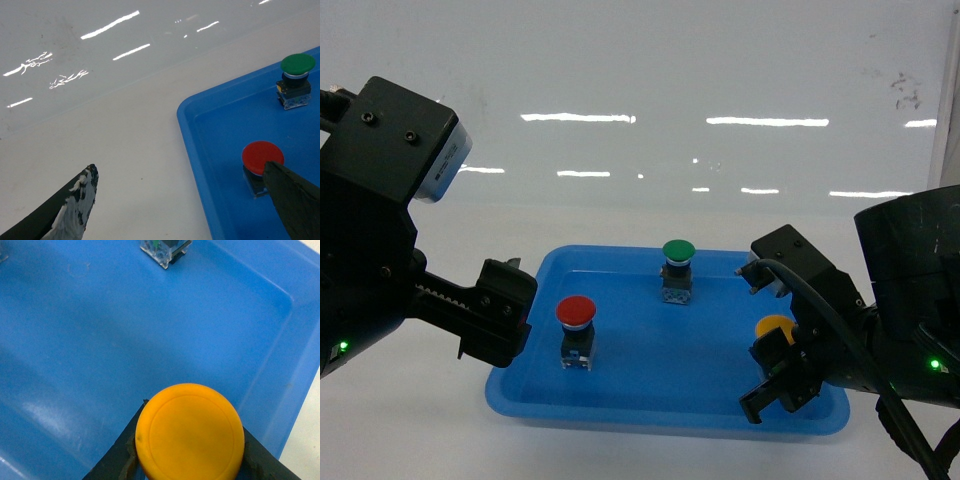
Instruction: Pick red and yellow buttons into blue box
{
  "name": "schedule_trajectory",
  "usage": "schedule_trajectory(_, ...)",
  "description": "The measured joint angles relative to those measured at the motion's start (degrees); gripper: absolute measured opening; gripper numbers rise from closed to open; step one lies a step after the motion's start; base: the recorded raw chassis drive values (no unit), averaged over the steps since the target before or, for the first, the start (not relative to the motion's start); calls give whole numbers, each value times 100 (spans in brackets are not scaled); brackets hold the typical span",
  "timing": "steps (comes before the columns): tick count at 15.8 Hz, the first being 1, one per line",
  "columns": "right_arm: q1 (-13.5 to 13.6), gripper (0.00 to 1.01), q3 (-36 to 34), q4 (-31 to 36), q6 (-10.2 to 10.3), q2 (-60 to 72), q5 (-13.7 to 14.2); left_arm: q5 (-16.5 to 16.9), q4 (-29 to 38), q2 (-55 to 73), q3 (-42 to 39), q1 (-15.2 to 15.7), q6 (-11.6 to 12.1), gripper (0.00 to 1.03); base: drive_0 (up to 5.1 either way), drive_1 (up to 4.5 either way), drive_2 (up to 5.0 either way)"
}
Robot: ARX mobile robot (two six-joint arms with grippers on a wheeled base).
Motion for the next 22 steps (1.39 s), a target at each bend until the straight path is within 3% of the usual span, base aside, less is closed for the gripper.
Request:
schedule_trajectory(4,-225,31,-407,-103,92,-573,-83,0,0,0,0,0,0,98,0,0,0)
schedule_trajectory(8,-614,31,-730,-262,101,-1751,-223,2,0,0,0,0,2,98,0,0,0)
schedule_trajectory(13,-820,31,-935,-439,101,-2380,-308,0,0,0,0,0,2,98,0,0,0)
schedule_trajectory(17,-1163,31,-1449,-955,133,-3755,-468,0,0,0,0,0,0,98,0,0,0)
schedule_trajectory(20,-1228,31,-1891,-1460,221,-4854,-444,0,0,0,0,0,2,98,0,0,0)
schedule_trajectory(22,-1071,31,-2094,-1871,354,-5436,-269,0,0,0,0,0,0,98,0,0,0)
